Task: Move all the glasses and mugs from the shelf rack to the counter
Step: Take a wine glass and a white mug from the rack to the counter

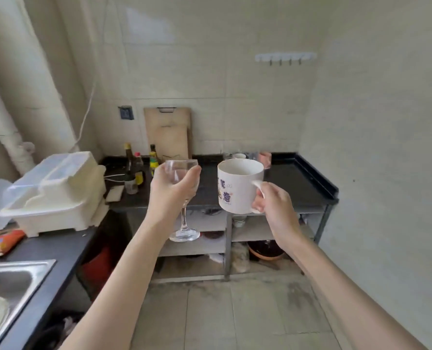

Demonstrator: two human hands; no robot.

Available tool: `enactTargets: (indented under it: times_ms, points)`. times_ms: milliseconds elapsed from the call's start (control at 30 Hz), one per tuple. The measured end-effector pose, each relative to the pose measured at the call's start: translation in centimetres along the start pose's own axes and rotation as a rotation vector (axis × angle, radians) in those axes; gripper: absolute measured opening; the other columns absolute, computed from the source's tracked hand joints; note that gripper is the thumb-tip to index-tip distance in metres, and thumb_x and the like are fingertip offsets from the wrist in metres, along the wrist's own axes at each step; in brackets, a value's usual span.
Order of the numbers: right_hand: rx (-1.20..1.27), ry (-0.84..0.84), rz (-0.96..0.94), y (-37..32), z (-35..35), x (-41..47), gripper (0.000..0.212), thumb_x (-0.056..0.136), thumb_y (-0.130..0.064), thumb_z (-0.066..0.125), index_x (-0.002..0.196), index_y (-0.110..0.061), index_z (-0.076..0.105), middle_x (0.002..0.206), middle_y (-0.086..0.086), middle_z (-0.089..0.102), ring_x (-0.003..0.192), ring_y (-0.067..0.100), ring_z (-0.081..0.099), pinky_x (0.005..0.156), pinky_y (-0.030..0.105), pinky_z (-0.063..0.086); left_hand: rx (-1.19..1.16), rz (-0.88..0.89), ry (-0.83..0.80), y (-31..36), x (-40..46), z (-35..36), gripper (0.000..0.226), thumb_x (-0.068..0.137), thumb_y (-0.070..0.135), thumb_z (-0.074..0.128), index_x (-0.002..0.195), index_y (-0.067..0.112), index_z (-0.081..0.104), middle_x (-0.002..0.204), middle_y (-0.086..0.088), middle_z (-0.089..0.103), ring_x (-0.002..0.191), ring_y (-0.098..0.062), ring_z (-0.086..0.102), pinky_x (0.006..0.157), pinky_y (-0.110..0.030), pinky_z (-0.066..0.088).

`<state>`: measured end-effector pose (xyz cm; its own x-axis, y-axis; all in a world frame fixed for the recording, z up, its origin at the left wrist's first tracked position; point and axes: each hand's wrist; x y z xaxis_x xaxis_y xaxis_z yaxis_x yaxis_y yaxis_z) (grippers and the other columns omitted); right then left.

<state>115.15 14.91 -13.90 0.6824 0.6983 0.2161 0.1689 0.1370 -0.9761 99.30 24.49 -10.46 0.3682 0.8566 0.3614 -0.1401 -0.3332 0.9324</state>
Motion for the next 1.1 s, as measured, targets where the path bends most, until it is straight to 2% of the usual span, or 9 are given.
enactTargets:
  times_ms: [100, 233, 300, 367, 467, 700, 867, 967, 1100]
  points:
    - [-0.061, 0.073, 0.021, 2.4, -2.3, 4.4, 0.031, 0.088, -0.023, 0.046, 0.06, -0.018, 0.035, 0.05, -0.009, 0.032, 0.046, 0.006, 0.03, 0.04, 0.01, 0.027, 0.012, 0.002, -0.083, -3.0, 3.5, 3.9, 0.023, 0.077, 0.03, 0.06, 0.055, 0.031, 0.054, 0.056, 0.004, 0.05, 0.06, -0.016, 0.043, 0.061, -0.032, 0.039]
    - [-0.168, 0.165, 0.028, 5.4, -3.7, 11.2, 0.031, 0.088, -0.021, 0.043, 0.058, -0.018, 0.036, 0.054, -0.005, 0.036, 0.05, 0.008, 0.033, 0.038, 0.01, 0.026, 0.007, -0.031, -0.123, -7.0, 9.6, 7.3, 0.025, 0.073, 0.038, 0.06, 0.048, 0.038, 0.054, 0.051, 0.01, 0.048, 0.062, -0.016, 0.042, 0.058, -0.03, 0.037]
    - [-0.199, 0.176, 0.04, 6.6, -3.7, 15.0, 0.029, 0.089, -0.023, 0.043, 0.061, -0.016, 0.041, 0.059, -0.003, 0.042, 0.057, 0.009, 0.038, 0.043, 0.013, 0.03, 0.002, -0.032, -0.118, -9.0, 13.3, 8.5, 0.021, 0.073, 0.039, 0.061, 0.054, 0.035, 0.052, 0.049, 0.01, 0.049, 0.061, -0.016, 0.044, 0.056, -0.028, 0.04]
    - [-0.222, 0.166, 0.052, 7.7, -3.6, 18.7, 0.036, 0.091, -0.032, 0.046, 0.059, -0.016, 0.041, 0.055, -0.01, 0.045, 0.055, 0.005, 0.041, 0.048, 0.018, 0.031, -0.016, -0.03, -0.151, -10.9, 17.0, 9.6, 0.025, 0.076, 0.034, 0.061, 0.07, 0.013, 0.049, 0.05, 0.005, 0.045, 0.054, -0.016, 0.039, 0.052, -0.025, 0.037]
    - [-0.224, 0.168, 0.082, 9.5, -3.5, 24.0, 0.04, 0.09, -0.042, 0.047, 0.059, -0.016, 0.041, 0.055, -0.01, 0.045, 0.056, 0.007, 0.043, 0.054, 0.024, 0.033, -0.022, -0.026, -0.248, -13.5, 22.2, 11.7, 0.035, 0.084, 0.023, 0.058, 0.074, -0.005, 0.038, 0.053, 0.001, 0.032, 0.049, -0.015, 0.025, 0.046, -0.021, 0.026]
    - [-0.186, 0.153, 0.23, 14.4, -4.1, 34.7, 0.03, 0.092, -0.032, 0.045, 0.07, -0.012, 0.043, 0.063, 0.0, 0.041, 0.059, 0.013, 0.038, 0.057, 0.028, 0.03, 0.011, -0.095, -0.37, -20.1, 30.9, 16.1, 0.023, 0.09, 0.018, 0.056, 0.089, 0.005, 0.037, 0.066, -0.002, 0.038, 0.046, -0.007, 0.034, 0.048, -0.017, 0.031]
    - [-0.212, 0.118, 0.305, 19.7, -4.3, 43.0, 0.03, 0.093, -0.027, 0.041, 0.073, -0.006, 0.049, 0.069, 0.001, 0.045, 0.065, 0.013, 0.041, 0.059, 0.027, 0.031, 0.094, -0.221, -0.191, -27.0, 36.7, 19.4, 0.045, 0.084, 0.029, 0.063, 0.117, 0.006, 0.041, 0.087, 0.003, 0.053, 0.058, 0.002, 0.055, 0.056, -0.013, 0.043]
    - [-0.233, 0.07, 0.356, 23.3, -4.5, 49.0, 0.025, 0.09, -0.02, 0.043, 0.068, -0.011, 0.046, 0.067, 0.0, 0.047, 0.066, 0.016, 0.043, 0.061, 0.03, 0.032, 0.113, -0.267, -0.115, -31.2, 40.5, 21.7, 0.04, 0.081, 0.031, 0.067, 0.111, 0.023, 0.042, 0.086, 0.009, 0.056, 0.062, 0.01, 0.058, 0.053, -0.006, 0.043]
    - [-0.275, -0.023, 0.435, 27.7, -4.3, 56.8, 0.029, 0.086, -0.017, 0.046, 0.058, -0.013, 0.051, 0.075, 0.004, 0.059, 0.074, 0.019, 0.051, 0.063, 0.03, 0.036, 0.18, -0.334, -0.076, -35.9, 46.2, 24.0, 0.036, 0.077, 0.031, 0.071, 0.101, 0.034, 0.044, 0.097, 0.0, 0.057, 0.063, 0.01, 0.059, 0.052, -0.007, 0.043]
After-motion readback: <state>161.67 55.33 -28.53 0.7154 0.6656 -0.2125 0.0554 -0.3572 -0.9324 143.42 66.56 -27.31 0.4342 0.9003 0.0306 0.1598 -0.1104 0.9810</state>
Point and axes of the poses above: each hand's wrist, its own x-axis towards the middle knuckle, its own z-axis out of the palm, y = z × x
